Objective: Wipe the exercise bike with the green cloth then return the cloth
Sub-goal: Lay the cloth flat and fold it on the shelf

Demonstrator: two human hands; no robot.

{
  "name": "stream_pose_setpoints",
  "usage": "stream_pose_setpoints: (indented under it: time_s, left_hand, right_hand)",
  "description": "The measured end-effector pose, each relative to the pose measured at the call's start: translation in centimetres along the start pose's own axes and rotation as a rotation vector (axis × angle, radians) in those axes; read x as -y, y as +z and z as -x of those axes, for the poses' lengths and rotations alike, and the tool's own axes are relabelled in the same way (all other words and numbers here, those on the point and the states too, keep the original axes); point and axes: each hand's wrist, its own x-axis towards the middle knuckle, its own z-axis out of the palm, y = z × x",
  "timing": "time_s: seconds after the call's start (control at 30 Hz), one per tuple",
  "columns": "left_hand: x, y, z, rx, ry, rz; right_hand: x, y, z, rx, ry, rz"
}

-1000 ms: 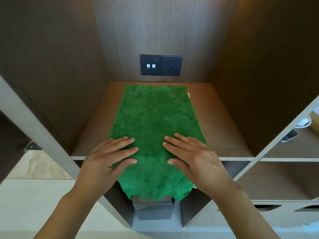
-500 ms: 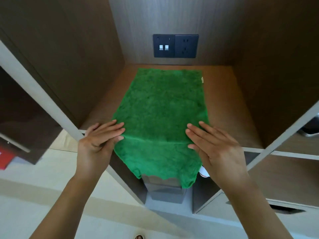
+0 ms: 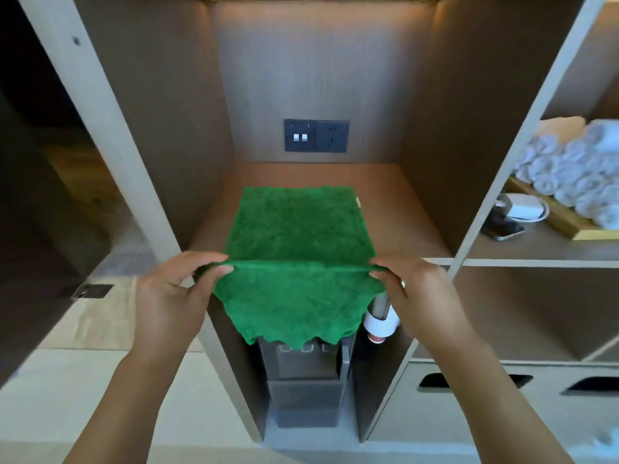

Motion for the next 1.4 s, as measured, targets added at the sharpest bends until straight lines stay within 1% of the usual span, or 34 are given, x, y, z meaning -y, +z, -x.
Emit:
stream_pose_setpoints:
  time_s: [0.13,0.3,0.5,0.63,0.83,1.0,1.17,1.3,1.4]
  left_hand:
    - [0.1,-5.1,1.4,-0.009,0.002,-0.013]
    - [1.3,-10.1,4.3,0.042,0.007,0.007]
    - [0.8,-13.6,6.7,0.087,-0.015,0.069]
    - [0.0,-14.0,8.3,0.073,-0.068,0.150]
    - [-0.8,-10.0,10.8,0.162,-0.119,0.200]
    - [-3.2,-5.6,10.8,0.217,-0.089,0.177]
    - [-6.6,-2.1,10.2,0.220,-0.055,0.174]
    - [-9.4,-0.7,9.3,0.185,-0.088,0.149]
    - [-10.3,-0.2,8.8,0.154,-0.116,0.111]
  right_hand:
    - [4.6,-1.0,2.0,-0.024,0.005,-0.009]
    - [9.8,-1.7,5.1,-0.059,0.029,0.014]
    - [13.3,-2.4,7.8,-0.048,0.057,0.013]
    - [14.1,-3.3,9.1,-0.030,0.076,0.007]
    - [11.9,-5.5,12.1,0.022,0.163,0.047]
    - [8.0,-8.3,13.6,0.066,0.208,0.067]
    - [3.4,-10.5,14.5,0.060,0.189,0.022]
    - [0.3,-11.2,14.0,0.054,0.183,-0.039]
    - [-1.6,-10.9,12.6,0.040,0.177,-0.086]
